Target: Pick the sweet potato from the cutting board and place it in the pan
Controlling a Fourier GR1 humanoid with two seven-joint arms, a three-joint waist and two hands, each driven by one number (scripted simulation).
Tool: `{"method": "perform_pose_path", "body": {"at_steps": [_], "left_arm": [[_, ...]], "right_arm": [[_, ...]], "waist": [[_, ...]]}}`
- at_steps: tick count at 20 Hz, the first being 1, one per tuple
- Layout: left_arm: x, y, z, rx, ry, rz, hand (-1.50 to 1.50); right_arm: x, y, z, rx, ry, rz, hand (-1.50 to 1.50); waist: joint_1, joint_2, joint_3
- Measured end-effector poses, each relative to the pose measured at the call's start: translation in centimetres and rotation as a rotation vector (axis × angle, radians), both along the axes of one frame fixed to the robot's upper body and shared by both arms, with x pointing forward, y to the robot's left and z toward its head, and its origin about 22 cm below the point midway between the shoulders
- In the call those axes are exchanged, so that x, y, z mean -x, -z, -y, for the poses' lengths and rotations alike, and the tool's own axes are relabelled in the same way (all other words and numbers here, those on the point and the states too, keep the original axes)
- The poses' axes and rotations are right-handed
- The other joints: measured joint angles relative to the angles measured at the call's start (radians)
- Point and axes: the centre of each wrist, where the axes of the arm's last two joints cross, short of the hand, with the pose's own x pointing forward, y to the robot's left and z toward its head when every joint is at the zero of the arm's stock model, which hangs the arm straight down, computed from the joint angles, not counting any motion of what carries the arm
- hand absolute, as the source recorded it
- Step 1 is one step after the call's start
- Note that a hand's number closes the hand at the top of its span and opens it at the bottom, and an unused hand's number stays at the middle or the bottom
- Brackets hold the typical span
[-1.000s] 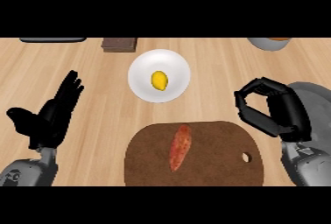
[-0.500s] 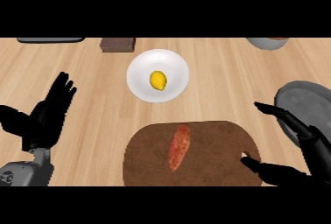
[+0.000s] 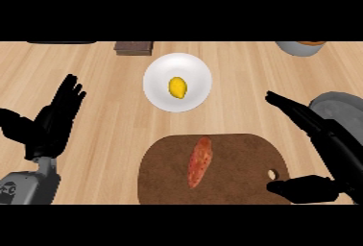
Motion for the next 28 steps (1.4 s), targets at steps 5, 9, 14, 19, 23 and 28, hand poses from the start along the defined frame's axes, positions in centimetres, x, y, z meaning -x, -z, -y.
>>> {"method": "perform_pose_path", "body": {"at_steps": [5,9,14,19,23,28], "left_arm": [[-0.4,-0.3,0.1,-0.001,0.005,0.0,0.0],[-0.2,0.1,0.7,0.005,0.015,-0.006,0.0],[0.0,0.5,0.7,0.002,0.001,-0.003,0.0],[-0.2,-0.2,0.4,-0.005,-0.006,-0.001,0.0],[0.2,0.3,0.3,-0.001,-0.01,-0.004,0.0],[0.2,0.9,-0.1,0.001,-0.014,-0.004,0.0]], "right_arm": [[-1.8,-1.8,-2.5,0.177,-0.031,-0.095,-1.5],[-2.7,-1.3,-4.6,0.32,-0.083,-0.244,-1.5],[-2.8,-1.2,-7.2,0.453,-0.152,-0.377,-1.5],[-2.1,-1.0,-9.9,0.521,-0.199,-0.381,-1.5],[-1.9,-0.9,-11.4,0.598,-0.195,-0.347,-1.5],[-1.1,-0.7,-13.1,0.629,-0.191,-0.314,-1.5]], "waist": [[0.009,0.001,0.0],[0.014,0.001,-0.001],[0.005,0.0,0.0],[-0.003,-0.002,0.001],[-0.004,-0.003,0.001],[-0.008,-0.003,0.001]]}}
